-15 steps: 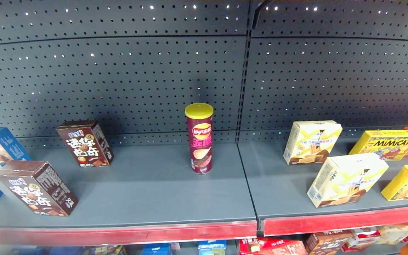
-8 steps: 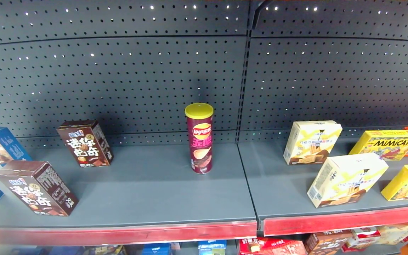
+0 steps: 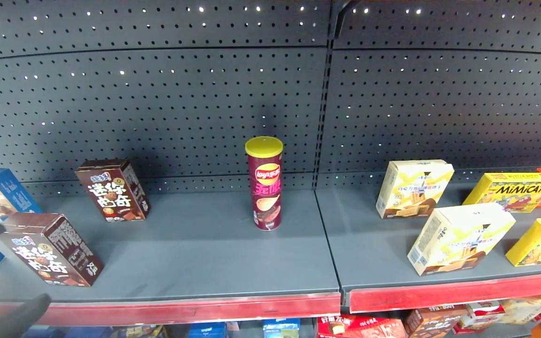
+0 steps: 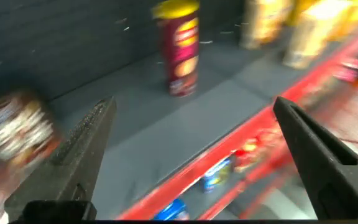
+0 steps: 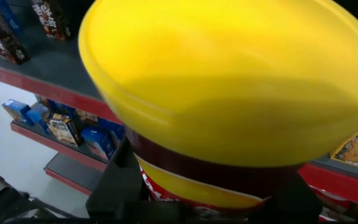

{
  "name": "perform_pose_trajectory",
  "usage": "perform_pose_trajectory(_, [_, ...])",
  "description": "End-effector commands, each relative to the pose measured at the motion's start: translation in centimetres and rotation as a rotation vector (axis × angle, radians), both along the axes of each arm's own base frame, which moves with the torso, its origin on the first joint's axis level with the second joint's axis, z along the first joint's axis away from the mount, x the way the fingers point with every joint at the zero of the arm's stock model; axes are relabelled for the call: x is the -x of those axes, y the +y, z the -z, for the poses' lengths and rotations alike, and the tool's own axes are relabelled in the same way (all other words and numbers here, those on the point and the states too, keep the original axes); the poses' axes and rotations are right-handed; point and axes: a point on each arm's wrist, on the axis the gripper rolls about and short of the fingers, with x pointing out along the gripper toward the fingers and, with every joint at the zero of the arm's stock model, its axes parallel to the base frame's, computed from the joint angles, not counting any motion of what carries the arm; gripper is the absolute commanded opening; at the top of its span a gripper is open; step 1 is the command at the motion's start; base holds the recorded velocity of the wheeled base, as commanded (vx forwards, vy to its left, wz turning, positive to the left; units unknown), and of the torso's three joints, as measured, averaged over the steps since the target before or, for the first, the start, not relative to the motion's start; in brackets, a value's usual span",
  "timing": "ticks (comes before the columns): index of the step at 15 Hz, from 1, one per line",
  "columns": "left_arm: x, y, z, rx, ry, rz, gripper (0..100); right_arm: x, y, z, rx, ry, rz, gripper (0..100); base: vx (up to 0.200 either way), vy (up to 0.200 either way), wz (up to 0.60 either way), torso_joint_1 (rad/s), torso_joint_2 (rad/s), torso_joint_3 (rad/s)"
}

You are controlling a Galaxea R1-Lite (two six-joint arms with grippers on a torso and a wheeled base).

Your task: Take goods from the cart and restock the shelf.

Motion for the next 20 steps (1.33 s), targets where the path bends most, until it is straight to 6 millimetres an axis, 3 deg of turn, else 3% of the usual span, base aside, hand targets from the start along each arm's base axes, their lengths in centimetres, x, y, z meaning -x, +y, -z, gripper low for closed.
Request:
perform_pose_trajectory(1, [-6.2,-3.0,-2.0,-0.027,0.140,0.201,100,-0.1,0.0,-0.1,0.000,0.001,0.012,0,0.000,0.000,0.00,0.000,0.00,0.000])
perform_pose_trajectory(3, [-9.5,-4.7,-2.2,-0.046,0.179,0.240,100,-0.1,0.0,-0.2,-0.003,0.002,0.015,0,0.000,0.000,0.00,0.000,0.00,0.000])
perform_pose_trajectory(4, [-12.1,-6.1,-2.0,-0.051,0.154,0.268,100,-0.2,0.0,0.0,-0.003,0.010,0.015,0,0.000,0.000,0.00,0.000,0.00,0.000])
perform_pose_trajectory(6, [-15.9,-7.6,-0.8,-0.023,0.112,0.292,100,-0.2,0.0,0.1,-0.002,0.016,0.015,0,0.000,0.000,0.00,0.000,0.00,0.000])
perform_pose_trajectory(15, [-23.0,-10.4,3.7,-0.020,0.160,0.321,100,0.0,0.0,-0.3,-0.011,-0.001,0.010,0,0.000,0.000,0.00,0.000,0.00,0.000])
perform_pose_trajectory(20, [-25.3,-10.1,6.1,-0.040,0.194,0.296,100,0.2,-0.1,-0.3,-0.014,-0.011,0.008,0,0.000,0.000,0.00,0.000,0.00,0.000])
